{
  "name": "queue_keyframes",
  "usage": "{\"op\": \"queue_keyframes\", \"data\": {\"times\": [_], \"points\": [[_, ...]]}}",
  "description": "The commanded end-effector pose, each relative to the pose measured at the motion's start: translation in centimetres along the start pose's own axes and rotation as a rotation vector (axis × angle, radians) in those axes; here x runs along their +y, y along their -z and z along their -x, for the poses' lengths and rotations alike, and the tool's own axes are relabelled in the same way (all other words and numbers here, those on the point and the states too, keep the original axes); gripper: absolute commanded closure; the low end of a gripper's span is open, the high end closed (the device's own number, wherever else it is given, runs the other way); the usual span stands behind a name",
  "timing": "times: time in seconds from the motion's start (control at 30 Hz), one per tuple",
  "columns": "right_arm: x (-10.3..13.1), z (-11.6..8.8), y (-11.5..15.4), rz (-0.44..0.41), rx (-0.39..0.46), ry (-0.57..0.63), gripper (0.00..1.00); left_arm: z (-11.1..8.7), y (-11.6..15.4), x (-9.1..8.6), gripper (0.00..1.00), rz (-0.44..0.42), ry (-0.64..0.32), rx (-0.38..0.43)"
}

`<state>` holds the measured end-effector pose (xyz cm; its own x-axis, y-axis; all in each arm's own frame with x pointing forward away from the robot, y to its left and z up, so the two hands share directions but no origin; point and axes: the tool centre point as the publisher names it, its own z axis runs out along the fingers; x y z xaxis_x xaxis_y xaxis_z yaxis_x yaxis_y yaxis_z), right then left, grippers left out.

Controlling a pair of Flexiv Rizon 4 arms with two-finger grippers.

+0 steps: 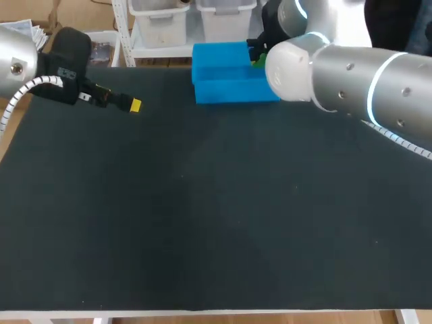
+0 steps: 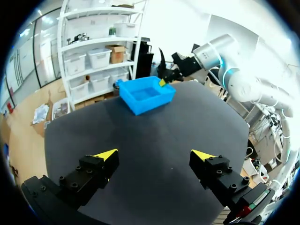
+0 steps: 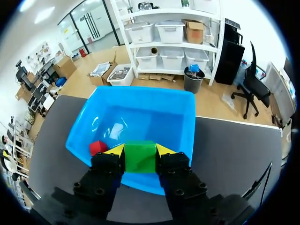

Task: Use the left arm to pick the red cube and place it into the blue plastic box first, then use the right arm to grasp the green cube and put it into the same blue plastic box after the first action is fully finished.

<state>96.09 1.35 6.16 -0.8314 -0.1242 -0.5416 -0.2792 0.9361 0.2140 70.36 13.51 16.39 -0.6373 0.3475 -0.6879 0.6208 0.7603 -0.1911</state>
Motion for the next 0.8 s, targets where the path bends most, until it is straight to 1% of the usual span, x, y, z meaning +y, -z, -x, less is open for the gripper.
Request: {"op": "queue_keyframes", "data": {"times": [0.03, 0.3, 0.33, 0.37, 0.4, 0.6, 0.8], "points": [[-0.1, 0.5, -0.9, 0.004, 0.015, 0.001, 1.0, -0.2, 0.0, 0.2, 0.0, -0.009, -0.003, -0.008], [0.0, 0.3, -1.6, 0.006, 0.05, -0.017, 1.0, -0.2, 0.0, 0.2, 0.0, -0.009, -0.003, -0.008], [0.1, 0.3, -1.6, 0.005, 0.051, -0.017, 0.77, -0.2, 0.0, 0.2, 0.0, -0.009, -0.003, -0.008], [0.2, 0.3, -1.7, 0.004, 0.053, -0.017, 0.51, -0.2, 0.0, 0.2, 0.0, -0.009, -0.003, -0.008], [0.3, 0.2, -1.7, 0.005, 0.057, -0.02, 0.0, -0.2, 0.0, 0.2, 0.0, -0.009, -0.003, -0.008], [0.7, 0.1, -1.4, 0.004, 0.057, -0.021, 0.0, -0.2, 0.0, 0.2, 0.0, -0.009, -0.003, -0.008], [1.2, 0.8, 0.9, -0.001, 0.035, -0.025, 0.0, -0.2, 0.0, 0.2, 0.0, -0.009, -0.003, -0.008]]}}
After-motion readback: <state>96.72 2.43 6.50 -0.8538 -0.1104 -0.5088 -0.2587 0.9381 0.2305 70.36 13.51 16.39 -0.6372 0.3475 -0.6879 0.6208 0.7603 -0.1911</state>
